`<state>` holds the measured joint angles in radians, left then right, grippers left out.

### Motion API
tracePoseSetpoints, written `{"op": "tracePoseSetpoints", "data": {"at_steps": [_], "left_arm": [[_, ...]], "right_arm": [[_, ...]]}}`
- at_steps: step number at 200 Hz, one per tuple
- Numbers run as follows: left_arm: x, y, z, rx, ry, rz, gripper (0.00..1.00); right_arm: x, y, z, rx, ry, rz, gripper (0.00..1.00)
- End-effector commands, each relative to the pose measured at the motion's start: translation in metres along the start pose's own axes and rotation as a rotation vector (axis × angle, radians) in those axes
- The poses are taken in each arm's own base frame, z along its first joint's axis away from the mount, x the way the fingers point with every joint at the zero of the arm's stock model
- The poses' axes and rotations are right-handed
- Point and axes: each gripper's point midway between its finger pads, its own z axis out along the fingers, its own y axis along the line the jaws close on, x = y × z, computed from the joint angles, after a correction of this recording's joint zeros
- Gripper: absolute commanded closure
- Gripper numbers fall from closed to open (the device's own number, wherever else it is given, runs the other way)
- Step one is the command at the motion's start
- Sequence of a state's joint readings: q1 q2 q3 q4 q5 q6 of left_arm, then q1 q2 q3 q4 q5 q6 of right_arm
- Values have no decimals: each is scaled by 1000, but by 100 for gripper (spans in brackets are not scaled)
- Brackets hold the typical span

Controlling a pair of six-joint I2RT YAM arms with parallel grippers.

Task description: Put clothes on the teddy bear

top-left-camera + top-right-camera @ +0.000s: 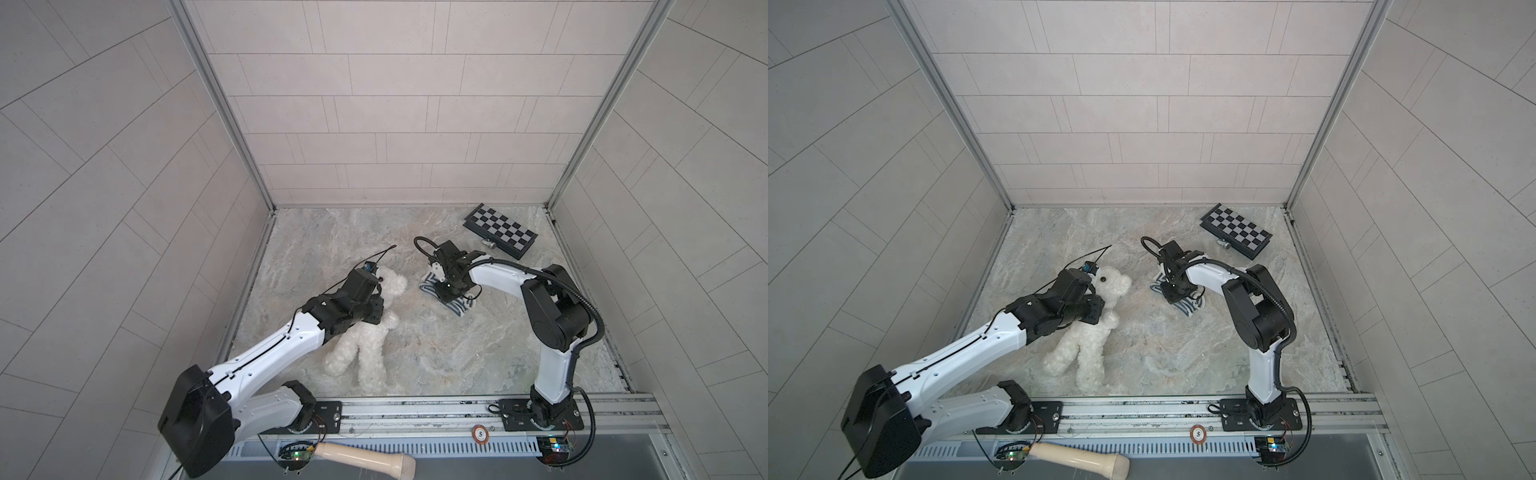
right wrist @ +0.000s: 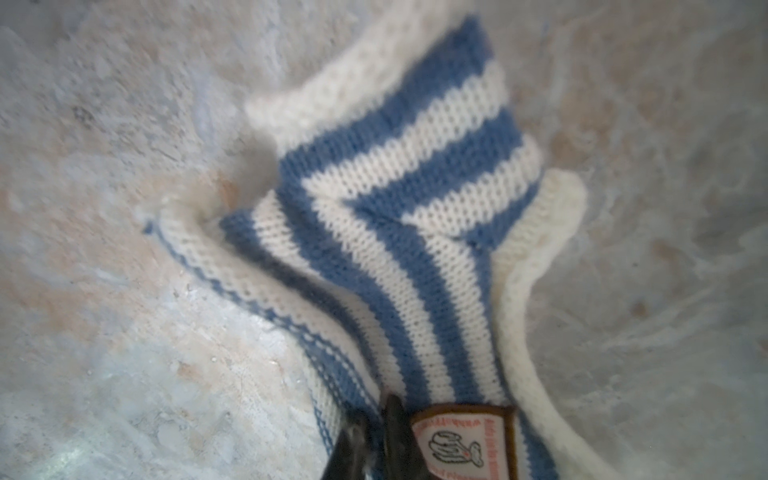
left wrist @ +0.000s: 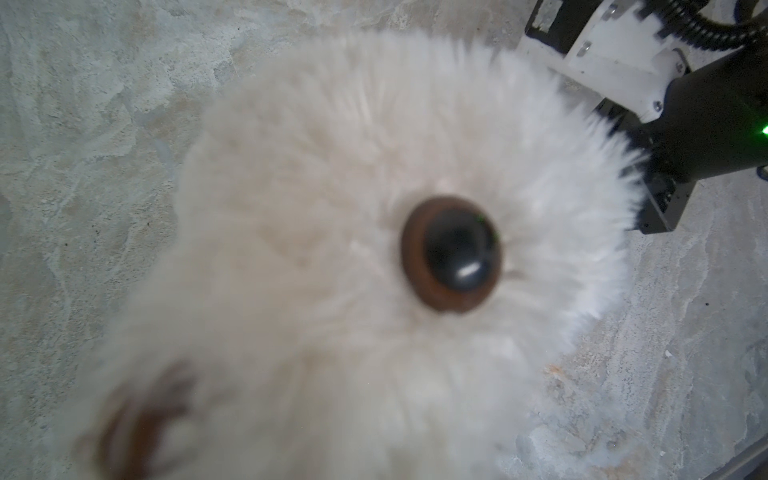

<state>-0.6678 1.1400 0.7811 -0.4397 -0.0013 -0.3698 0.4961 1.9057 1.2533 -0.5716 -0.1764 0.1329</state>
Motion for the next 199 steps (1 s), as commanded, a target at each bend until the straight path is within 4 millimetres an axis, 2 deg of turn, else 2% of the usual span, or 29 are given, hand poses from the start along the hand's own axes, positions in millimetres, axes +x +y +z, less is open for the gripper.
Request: {"op": "tracePoseSetpoints", "data": {"at_steps": [1, 8, 29, 48, 84, 110, 132, 167, 199], "left_arm": [[-5, 3, -5, -5, -30, -13, 77], [-5, 2, -5, -4, -33, -13, 77], [-8, -2, -4, 18, -43, -10, 79], [-13, -14, -4, 81, -66, 2, 85], [-14, -35, -6, 161, -87, 45, 94], [-3, -58, -5, 198, -73, 141, 100], [11, -70, 4, 209, -43, 203, 100], [24, -72, 25, 195, 4, 236, 100], [31, -79, 35, 216, 19, 275, 100]], "right_arm": [[2, 3, -7, -11, -2, 8, 96], [-1, 4, -12, -18, -14, 10, 100], [-9, 9, -32, -38, -59, 17, 100], [-16, 13, -49, -58, -112, 26, 100], [-18, 26, -64, -135, -164, 52, 100], [-23, 36, -73, -192, -211, 78, 100], [-27, 48, -82, -249, -248, 85, 100], [-36, 62, -98, -315, -307, 100, 100], [-43, 76, -114, -385, -368, 115, 100]]}}
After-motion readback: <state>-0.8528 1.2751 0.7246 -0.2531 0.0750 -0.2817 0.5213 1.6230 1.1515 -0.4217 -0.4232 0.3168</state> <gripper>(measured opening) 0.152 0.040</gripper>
